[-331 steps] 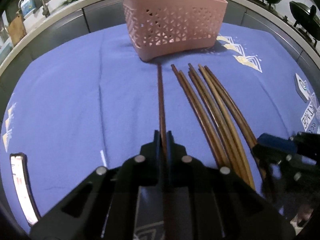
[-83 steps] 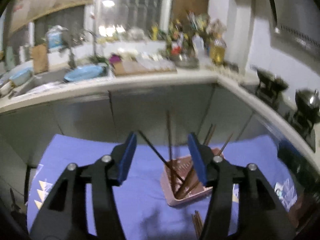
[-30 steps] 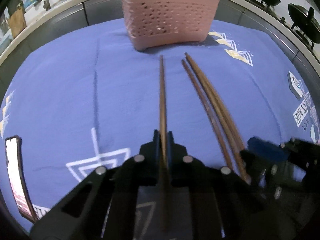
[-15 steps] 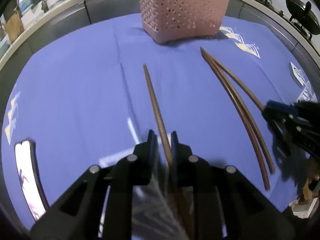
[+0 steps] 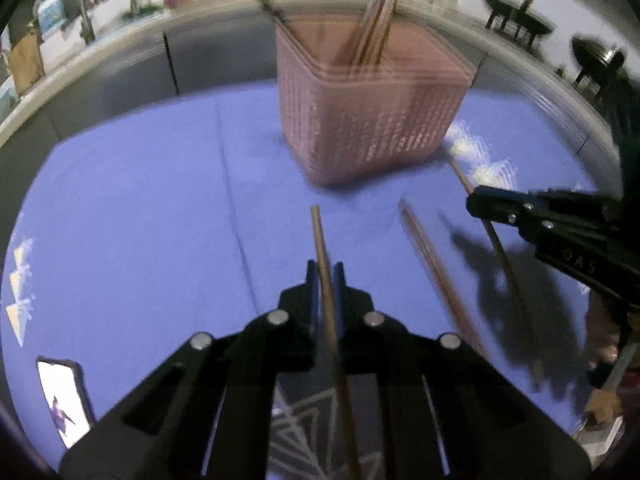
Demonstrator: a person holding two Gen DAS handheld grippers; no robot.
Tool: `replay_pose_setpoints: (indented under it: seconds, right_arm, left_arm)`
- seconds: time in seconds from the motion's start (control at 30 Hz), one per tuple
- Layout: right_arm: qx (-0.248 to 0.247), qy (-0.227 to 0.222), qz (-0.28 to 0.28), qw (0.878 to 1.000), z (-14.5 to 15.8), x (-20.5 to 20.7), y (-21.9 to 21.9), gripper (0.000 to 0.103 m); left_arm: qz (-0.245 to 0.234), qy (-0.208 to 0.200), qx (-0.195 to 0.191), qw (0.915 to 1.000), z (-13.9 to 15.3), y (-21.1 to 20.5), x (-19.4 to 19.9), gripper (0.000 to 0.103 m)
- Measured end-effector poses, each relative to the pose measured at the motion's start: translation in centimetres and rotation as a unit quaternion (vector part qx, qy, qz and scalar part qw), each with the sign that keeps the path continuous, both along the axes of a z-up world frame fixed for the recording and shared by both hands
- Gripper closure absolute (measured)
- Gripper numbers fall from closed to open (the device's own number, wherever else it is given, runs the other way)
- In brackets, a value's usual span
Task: Organize utensils
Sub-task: 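Carry both held chopsticks to the pink basket and lower them in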
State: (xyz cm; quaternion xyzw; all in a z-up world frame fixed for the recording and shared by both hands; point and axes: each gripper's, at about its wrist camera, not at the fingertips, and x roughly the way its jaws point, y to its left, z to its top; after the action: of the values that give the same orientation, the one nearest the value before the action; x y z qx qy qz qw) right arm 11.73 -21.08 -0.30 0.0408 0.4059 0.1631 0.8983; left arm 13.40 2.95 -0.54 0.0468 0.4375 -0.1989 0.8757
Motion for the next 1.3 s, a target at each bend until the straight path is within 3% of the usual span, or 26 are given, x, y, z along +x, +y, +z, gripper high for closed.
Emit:
replay_pose_setpoints:
  seconds: [0.17, 0.27, 0.4, 0.47, 0.57, 0.83, 0.97, 1.13, 1.3]
  right_arm:
    - [0.030, -0.118, -0.005, 0.993, 6.8, -4.4, -2.2, 0.098]
    - [0.026, -0.160, -0.014, 0.987, 8.8, -5.9, -2.1, 0.098]
    - [0.007, -0.177, -0.022, 0.984, 8.6, -6.2, -2.0, 0.098]
    - [0.011, -0.167, -0.021, 0.986, 9.0, -5.6, -1.8, 0.098]
    - [0.014, -0.168, -0.017, 0.986, 10.2, -5.5, -1.6, 0.098]
    - [0.061, -0.220, -0.023, 0.973, 18.7, -1.8, -2.1, 0.098]
    - [0.082, -0.242, -0.045, 0.966, 21.9, 1.8, -2.5, 0.098]
    - [0.078, -0.234, -0.057, 0.967, 21.1, 6.4, -1.9, 0.098]
    - [0.063, -0.186, -0.049, 0.979, 17.6, 9.8, -0.6, 0.098]
  left_arm:
    - [0.003, -0.076, -0.055, 0.9956, 7.0, 2.1, -2.8, 0.098]
    - [0.000, -0.110, -0.064, 0.9919, 9.5, 2.5, -4.1, 0.098]
    - [-0.006, -0.117, -0.040, 0.9923, 9.0, 1.6, -4.4, 0.098]
    - [-0.005, -0.092, -0.030, 0.9953, 7.9, 1.3, -3.6, 0.098]
    - [-0.004, -0.088, -0.037, 0.9954, 8.3, 1.2, -3.2, 0.098]
    - [-0.008, -0.185, -0.075, 0.9799, 19.1, 0.8, -1.6, 0.098]
    - [0.002, -0.219, -0.080, 0.9725, 23.0, -0.5, 0.8, 0.098]
    - [0.012, -0.226, -0.064, 0.9719, 23.4, -2.5, 4.3, 0.098]
    - [0.013, -0.188, -0.041, 0.9812, 20.4, -3.9, 7.9, 0.098]
